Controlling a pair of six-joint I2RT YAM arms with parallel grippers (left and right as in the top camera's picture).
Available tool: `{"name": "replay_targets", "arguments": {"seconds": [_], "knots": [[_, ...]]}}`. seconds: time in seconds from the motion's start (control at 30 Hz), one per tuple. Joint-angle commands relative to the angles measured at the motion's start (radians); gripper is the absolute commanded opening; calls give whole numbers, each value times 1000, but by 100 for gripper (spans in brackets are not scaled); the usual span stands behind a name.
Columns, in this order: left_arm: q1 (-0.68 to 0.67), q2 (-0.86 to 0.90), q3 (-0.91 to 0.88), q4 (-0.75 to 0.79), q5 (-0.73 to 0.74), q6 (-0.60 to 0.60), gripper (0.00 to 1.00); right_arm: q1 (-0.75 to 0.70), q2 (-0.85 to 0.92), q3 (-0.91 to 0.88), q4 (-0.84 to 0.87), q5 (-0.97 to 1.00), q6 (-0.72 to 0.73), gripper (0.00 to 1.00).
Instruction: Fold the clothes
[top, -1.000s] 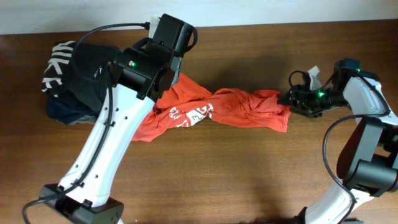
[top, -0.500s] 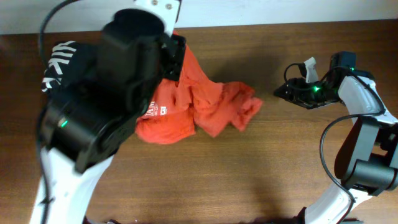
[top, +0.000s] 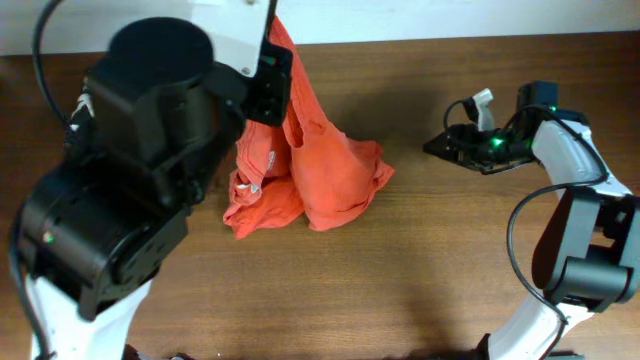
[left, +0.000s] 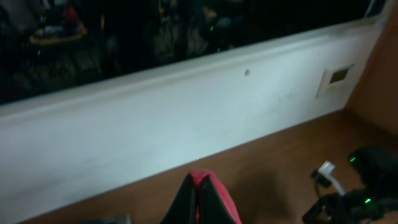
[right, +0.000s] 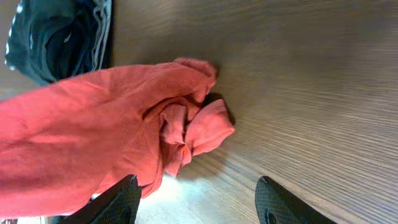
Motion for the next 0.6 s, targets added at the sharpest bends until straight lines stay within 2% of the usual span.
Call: {"name": "replay_targets", "arguments": {"seconds": [0.0, 0.13, 0.23, 0.27, 0.33, 0.5, 0.57], "knots": [[-4, -37, 51, -10, 60, 19, 0, 103, 7, -2, 5, -42, -53, 64], [-8, -110, 98, -28, 57, 18, 0, 197, 4, -1, 73, -45, -74, 64], [-8, -158, 111, -23, 147, -15, 0, 224, 0, 1, 89, -84, -75, 68], [-8, -163, 111, -24, 147, -14, 0, 232, 0, 0, 83, -80, -75, 68], [-8, -171, 111, -25, 52, -10, 0, 265, 0, 0, 57, -80, -93, 71], [-8, -158, 110, -25, 73, -10, 1, 352, 0, 0, 51, -84, -93, 80], [-8, -151, 110, -25, 72, -9, 1, 393, 0, 0, 48, -84, -113, 80]]}}
